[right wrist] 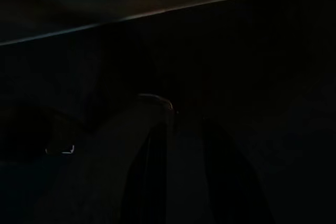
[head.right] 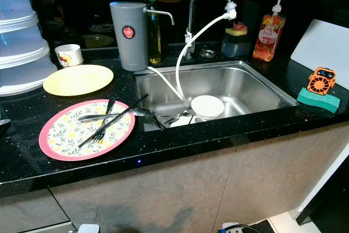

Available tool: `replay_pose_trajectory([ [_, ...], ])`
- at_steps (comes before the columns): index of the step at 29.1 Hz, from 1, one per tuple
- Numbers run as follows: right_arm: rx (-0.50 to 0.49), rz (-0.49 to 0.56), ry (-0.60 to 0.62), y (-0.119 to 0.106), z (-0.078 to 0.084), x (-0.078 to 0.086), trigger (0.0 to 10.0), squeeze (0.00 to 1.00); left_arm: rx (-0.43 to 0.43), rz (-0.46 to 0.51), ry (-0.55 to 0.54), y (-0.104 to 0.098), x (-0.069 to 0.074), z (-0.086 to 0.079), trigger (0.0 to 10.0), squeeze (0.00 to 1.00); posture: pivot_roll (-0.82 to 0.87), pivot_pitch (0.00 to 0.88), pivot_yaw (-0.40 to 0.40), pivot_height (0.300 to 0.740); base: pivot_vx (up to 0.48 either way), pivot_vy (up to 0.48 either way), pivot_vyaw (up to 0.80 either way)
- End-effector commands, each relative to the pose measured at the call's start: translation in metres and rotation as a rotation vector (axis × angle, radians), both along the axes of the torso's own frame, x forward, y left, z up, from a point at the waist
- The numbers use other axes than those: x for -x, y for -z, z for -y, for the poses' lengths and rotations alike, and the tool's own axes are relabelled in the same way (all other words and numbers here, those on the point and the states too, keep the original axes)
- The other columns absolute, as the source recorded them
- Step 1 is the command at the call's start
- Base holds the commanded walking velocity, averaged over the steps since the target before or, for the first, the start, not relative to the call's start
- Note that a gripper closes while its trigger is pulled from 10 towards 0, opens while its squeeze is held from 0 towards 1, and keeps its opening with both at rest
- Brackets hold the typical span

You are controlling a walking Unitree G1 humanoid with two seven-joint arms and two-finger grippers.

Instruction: Kitchen organization

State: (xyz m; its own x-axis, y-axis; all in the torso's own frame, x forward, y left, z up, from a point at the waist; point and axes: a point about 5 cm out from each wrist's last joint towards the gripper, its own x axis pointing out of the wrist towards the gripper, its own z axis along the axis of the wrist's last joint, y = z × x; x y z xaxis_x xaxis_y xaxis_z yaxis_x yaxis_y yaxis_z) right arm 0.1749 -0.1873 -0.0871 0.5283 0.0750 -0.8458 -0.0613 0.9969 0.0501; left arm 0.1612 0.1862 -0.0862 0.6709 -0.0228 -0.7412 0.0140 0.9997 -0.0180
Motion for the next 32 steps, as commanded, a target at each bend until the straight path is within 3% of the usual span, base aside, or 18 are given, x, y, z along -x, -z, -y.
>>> replay_pose_trajectory([
  [1,-0.015,0.034,0.037,-0.004,-0.001,-0.008,10.0,0.0,-0.027,-0.017,-0.001,0.001,0.002,-0.003,10.0,0.0,0.02,0.0,-0.016,0.74,0.0,0.0,0.0],
  [6,-0.008,-0.018,-0.05,0.002,-0.011,0.001,10.0,0.0,-0.046,-0.022,0.0,0.001,0.003,-0.008,10.0,0.0,0.01,0.0,0.0,0.74,0.0,0.0,0.0],
  [10,-0.026,0.0,0.022,0.0,-0.006,-0.001,10.0,0.0,-0.021,0.007,0.041,-0.001,-0.001,-0.001,10.0,0.0,0.01,0.0,-0.031,0.74,0.0,0.0,0.0],
  [15,0.01,-0.043,-0.063,0.004,-0.005,0.007,10.0,0.0,-0.015,0.023,-0.001,-0.004,-0.008,0.001,10.0,0.0,0.01,0.0,-0.022,0.74,0.0,0.0,0.0],
  [18,0.006,-0.024,0.006,0.002,0.002,0.004,10.0,0.0,-0.022,0.007,0.049,-0.002,-0.008,0.007,10.0,0.0,0.02,0.0,-0.042,0.74,0.0,0.0,0.0],
  [21,0.015,-0.035,-0.043,0.002,0.001,0.003,10.0,0.0,-0.033,-0.003,-0.003,-0.002,-0.007,0.001,10.0,0.0,0.01,0.0,-0.019,0.74,0.0,0.0,0.0],
  [25,0.002,-0.01,0.036,0.0,0.004,0.0,10.0,0.0,-0.04,-0.017,0.047,0.0,-0.003,0.002,10.0,0.0,0.01,0.0,-0.028,0.74,0.0,0.0,0.0],
  [29,0.017,-0.045,-0.073,0.003,-0.004,0.005,10.0,0.0,-0.043,-0.019,-0.03,0.001,0.001,-0.005,10.0,0.0,0.01,0.0,-0.017,0.74,0.0,0.0,0.0],
  [32,0.003,-0.022,-0.006,0.001,-0.002,0.001,10.0,0.0,-0.044,-0.027,0.012,0.002,0.002,-0.003,10.0,0.0,0.02,0.0,-0.027,0.74,0.0,0.0,0.0],
])
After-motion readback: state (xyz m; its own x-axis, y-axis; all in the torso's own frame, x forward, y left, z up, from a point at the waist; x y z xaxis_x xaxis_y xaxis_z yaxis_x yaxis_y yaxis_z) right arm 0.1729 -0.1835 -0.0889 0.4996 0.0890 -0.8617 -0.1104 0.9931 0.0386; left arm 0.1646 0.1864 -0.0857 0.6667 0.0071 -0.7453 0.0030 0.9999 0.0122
